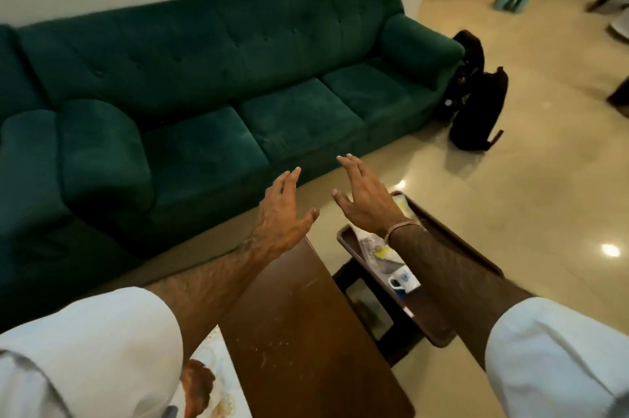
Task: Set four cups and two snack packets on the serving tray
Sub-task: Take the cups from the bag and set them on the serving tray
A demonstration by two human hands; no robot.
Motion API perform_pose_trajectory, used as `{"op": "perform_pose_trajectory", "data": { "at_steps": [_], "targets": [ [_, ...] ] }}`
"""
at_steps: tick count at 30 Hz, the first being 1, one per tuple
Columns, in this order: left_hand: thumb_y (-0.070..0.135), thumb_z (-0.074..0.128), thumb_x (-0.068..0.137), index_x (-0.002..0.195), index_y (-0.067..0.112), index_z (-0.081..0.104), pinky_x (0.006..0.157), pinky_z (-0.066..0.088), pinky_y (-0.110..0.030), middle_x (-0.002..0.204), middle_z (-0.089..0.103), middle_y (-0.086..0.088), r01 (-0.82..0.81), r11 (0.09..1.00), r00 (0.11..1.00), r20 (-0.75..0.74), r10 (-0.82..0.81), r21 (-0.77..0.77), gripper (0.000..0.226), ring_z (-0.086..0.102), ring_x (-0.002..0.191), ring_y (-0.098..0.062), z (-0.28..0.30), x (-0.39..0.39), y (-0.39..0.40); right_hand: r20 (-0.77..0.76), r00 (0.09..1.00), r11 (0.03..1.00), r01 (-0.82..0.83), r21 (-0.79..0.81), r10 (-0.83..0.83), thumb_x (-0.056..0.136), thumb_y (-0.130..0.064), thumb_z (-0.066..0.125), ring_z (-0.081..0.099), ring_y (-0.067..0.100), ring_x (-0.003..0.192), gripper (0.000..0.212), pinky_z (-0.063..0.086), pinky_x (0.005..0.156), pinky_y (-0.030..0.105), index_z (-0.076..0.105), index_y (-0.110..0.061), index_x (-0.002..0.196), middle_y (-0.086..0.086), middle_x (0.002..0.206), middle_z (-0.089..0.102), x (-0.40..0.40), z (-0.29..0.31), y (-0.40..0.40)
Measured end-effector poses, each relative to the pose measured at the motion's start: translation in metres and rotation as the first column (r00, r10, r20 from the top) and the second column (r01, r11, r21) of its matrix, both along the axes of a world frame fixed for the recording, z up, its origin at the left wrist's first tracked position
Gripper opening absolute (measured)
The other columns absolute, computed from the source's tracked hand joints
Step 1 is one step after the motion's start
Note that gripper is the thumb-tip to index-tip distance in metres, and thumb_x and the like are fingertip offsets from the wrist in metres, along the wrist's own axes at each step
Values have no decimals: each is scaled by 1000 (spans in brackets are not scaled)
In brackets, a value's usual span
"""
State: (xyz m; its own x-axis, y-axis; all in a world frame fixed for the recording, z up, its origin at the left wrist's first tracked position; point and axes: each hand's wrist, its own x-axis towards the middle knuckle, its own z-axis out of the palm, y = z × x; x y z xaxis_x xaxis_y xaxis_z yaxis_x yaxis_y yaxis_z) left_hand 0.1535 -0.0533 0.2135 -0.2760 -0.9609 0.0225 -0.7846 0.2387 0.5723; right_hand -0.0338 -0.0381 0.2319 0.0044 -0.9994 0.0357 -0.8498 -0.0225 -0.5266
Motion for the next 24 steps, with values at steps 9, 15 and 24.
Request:
{"op": "perform_pose_trajectory", "data": {
  "at_steps": [9,15,24],
  "targets": [
    [42,70,84,154,20,23,112,33,-45,156,31,-7,166,977,986,-6,-167,130,86,33,140,-28,-91,-128,13,-40,989,984,145,104,-142,93,-30,58,35,32,143,66,33,115,46,30,-14,151,11,158,30,-125,-89,37],
    [47,68,84,153,21,25,111,33,-46,155,34,-7,233,948,968,42,-247,216,85,36,137,-30,-148,-192,24,-36,972,950,236,204,-234,93,-35,58,41,36,137,67,37,110,51,28,-19,152,8,158,30,-185,-142,61],
    [42,71,82,144,14,39,106,40,-45,141,48,-14,273,888,932,127,-340,370,75,46,128,-32,-220,-245,47,-53,949,882,309,356,-311,89,-45,60,41,34,136,73,40,110,56,27,-24,150,6,157,32,-233,-226,90]
  ]
}}
